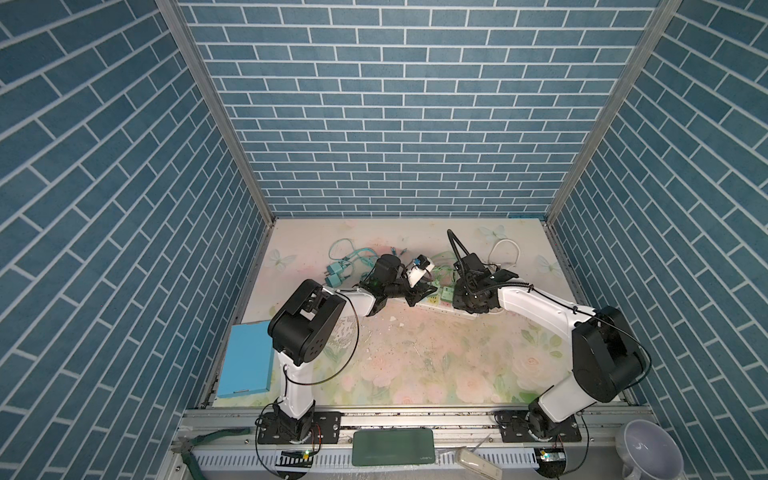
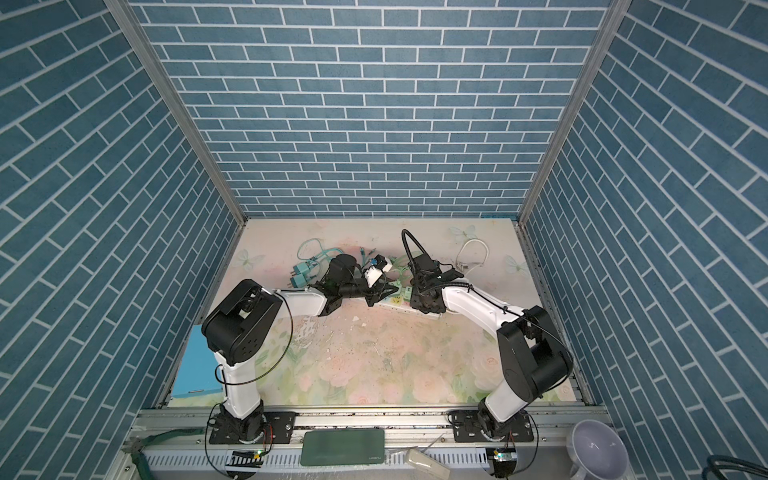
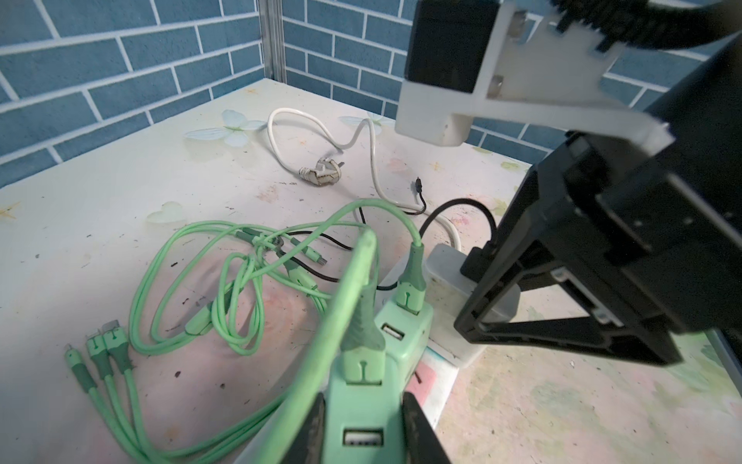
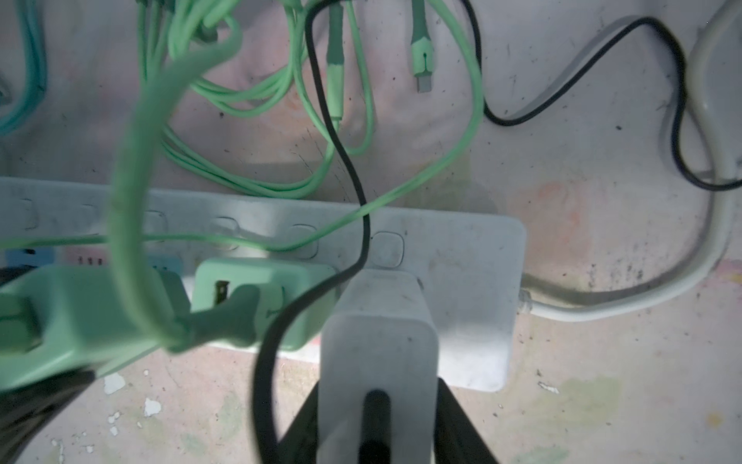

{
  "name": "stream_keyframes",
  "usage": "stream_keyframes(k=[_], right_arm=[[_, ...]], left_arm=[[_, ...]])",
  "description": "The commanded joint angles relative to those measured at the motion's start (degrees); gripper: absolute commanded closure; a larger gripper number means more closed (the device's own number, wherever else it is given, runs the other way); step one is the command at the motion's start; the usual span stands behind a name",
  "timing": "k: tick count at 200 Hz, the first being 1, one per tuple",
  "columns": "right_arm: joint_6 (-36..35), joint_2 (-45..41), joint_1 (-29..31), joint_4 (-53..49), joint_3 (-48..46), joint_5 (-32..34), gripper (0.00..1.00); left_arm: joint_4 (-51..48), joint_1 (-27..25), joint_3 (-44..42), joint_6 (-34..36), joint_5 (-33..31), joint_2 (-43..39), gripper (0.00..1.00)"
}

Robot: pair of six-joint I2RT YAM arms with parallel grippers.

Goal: Insert the plug

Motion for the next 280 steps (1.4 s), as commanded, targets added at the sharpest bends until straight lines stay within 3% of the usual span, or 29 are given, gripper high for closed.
stream_keyframes(k=[1, 54, 107, 127, 157, 184, 208, 230, 280], right_arm=[[-1.12, 2.38, 0.10, -2.26, 2.18, 2.66, 0.65], [-10.38, 5.00, -0.66, -7.39, 4.34, 3.02, 0.85], [-21.35, 6.05, -3.09, -9.63, 5.52, 1.92, 0.88], [-22.05, 6.37, -3.62, -9.87, 5.71, 0.89, 0.85], [-21.79, 5.85, -3.79, -9.61, 6.38, -1.60, 0.69], [-20.84, 4.12, -4.16, -8.87, 6.88, -3.84, 0.63], [-20.13, 3.22, -4.38, -8.67, 7.11, -5.50, 0.60], [-19.70, 2.95, -4.44, -8.75, 7.03, -6.04, 0.59], [-20.30, 4.86, -4.47, -8.36, 6.84, -8.07, 0.62]], left_arm=[[-1.82, 0.25, 1.68, 0.85, 1.37, -1.73, 1.00], [-3.61, -0.11, 2.88, 1.56, 2.24, -1.48, 1.00], [-1.82, -1.33, 1.33, 3.58, 2.74, -1.81, 1.00], [3.18, -1.80, 0.30, 1.84, 2.65, -0.72, 1.00], [11.93, -2.54, -0.12, -2.22, 3.07, 1.98, 1.00], [16.88, -3.27, 0.19, -4.59, 3.74, 4.33, 1.00], [19.24, -3.38, -0.51, -6.57, 4.04, 4.97, 1.00], [14.16, -3.38, -0.19, -7.26, 3.50, 4.29, 1.00], [26.79, -3.40, -6.50, -10.77, 2.37, 5.75, 1.00]])
